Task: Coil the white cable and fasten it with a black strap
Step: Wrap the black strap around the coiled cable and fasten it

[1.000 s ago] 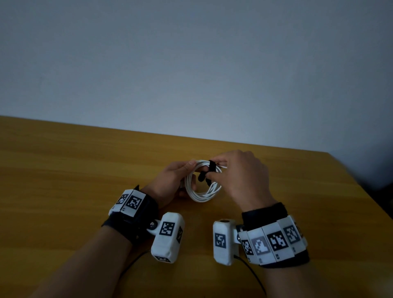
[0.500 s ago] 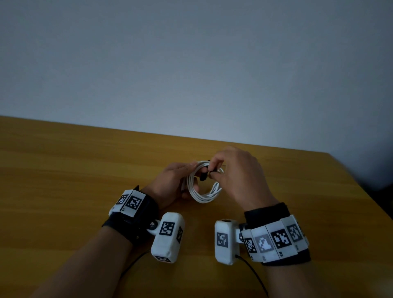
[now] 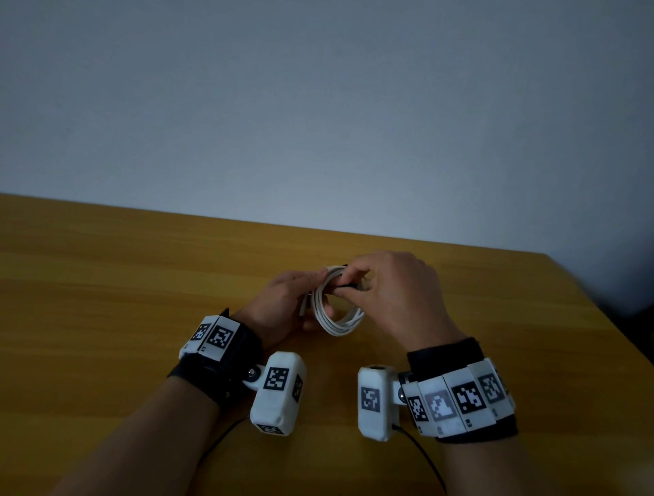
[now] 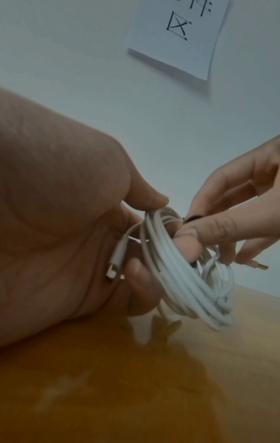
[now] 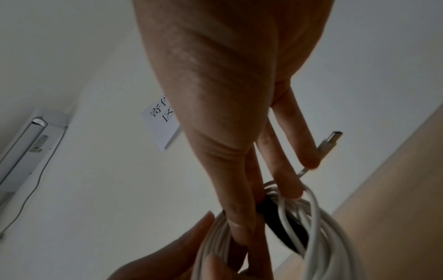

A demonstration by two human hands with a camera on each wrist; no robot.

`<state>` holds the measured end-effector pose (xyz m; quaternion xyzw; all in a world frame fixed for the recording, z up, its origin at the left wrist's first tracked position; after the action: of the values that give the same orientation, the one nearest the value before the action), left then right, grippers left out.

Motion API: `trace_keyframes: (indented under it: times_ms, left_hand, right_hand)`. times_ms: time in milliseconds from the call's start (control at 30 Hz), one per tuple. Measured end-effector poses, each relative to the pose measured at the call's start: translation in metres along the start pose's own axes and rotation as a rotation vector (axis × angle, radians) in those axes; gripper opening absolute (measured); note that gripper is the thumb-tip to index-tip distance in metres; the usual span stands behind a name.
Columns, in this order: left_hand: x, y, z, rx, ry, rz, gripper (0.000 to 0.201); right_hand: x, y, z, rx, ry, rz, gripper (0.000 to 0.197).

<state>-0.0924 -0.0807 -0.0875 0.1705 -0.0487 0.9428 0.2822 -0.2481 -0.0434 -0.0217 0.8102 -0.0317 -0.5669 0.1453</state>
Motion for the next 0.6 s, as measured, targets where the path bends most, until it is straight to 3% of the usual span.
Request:
trace_keyframes:
  times_ms: [300,600]
  left_hand:
    - [-0.0016,0.0020,-0.0027,-0.026,0.051,0.072,0.037]
    - [-0.0056,0.0035,-0.0075,-0.037,0.066,0.089,0.044]
  right_hand:
    - [0.0010,-0.0002,-0.0006,0.017,-0.012,-0.021,0.015]
    - [0.0045,0.0014,0.0005,0.012,-0.006,-0.019,0.016]
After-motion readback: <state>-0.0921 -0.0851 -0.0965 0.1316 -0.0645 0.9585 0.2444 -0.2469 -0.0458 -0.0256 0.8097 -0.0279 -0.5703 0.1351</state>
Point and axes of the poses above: each hand's wrist, its own y-axis towards the middle knuckle, its own x-axis out of the palm, z = x × y, the point moved 2 cm from there along y, towards the middle knuckle, and after that the axes turned 3 degrees about -z, right-handed, at the moved point
